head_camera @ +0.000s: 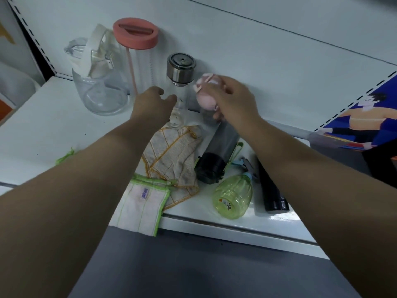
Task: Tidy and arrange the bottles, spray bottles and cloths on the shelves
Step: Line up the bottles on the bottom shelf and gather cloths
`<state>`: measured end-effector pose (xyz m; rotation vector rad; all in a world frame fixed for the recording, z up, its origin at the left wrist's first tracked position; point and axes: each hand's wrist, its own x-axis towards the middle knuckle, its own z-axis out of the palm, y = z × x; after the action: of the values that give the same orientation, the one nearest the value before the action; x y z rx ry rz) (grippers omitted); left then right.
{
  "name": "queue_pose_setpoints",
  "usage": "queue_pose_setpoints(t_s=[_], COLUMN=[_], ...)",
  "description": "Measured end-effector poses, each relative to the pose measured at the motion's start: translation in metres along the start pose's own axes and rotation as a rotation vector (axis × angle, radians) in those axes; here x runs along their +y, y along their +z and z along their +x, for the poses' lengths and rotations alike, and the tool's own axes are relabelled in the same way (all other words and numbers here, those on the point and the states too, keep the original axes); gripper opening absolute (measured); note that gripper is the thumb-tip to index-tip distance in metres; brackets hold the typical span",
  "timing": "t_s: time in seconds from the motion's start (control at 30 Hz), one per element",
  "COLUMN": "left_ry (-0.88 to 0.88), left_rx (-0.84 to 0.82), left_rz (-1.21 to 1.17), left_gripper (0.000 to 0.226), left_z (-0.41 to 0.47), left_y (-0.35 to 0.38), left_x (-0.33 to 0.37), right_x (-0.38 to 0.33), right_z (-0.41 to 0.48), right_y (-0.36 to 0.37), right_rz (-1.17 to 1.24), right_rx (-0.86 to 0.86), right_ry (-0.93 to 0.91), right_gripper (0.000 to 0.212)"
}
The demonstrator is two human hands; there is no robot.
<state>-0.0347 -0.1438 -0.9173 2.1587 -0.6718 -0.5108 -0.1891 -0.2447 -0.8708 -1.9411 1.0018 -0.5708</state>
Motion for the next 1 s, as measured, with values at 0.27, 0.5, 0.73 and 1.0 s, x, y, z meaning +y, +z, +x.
queue_pose_setpoints(t_s=[0.27,0.5,0.73,1.0], left_ry=[-0.031,-0.038,0.087,0.162], left_rx=[-0.092,-0.226,-0.309,-0.56], left_rz=[0.175,0.515,0.656,0.555], left_gripper=[0.052,0.075,0.045,0.029], left_z=[-0.004,-0.008,-0.019,-0.025], left_y=[0.014,0.028,0.033,0.021], left_x=[-0.024,-0.054,-0.062,-0.044], right_x=[0.001,0.005,0.003,-0.003], right_z=[0.027,0.047,0.059,0.053], right_y=[-0.007,-0.014,-0.012,-0.011], right_rz=[0.224,0.235,-0.027,-0.046], right_rx=[0.136,0.12,0.184,0.15], right_ry=[0.203,0.184,-0.08,-0.052], right_gripper=[0.042,0.051,0.034,0.037])
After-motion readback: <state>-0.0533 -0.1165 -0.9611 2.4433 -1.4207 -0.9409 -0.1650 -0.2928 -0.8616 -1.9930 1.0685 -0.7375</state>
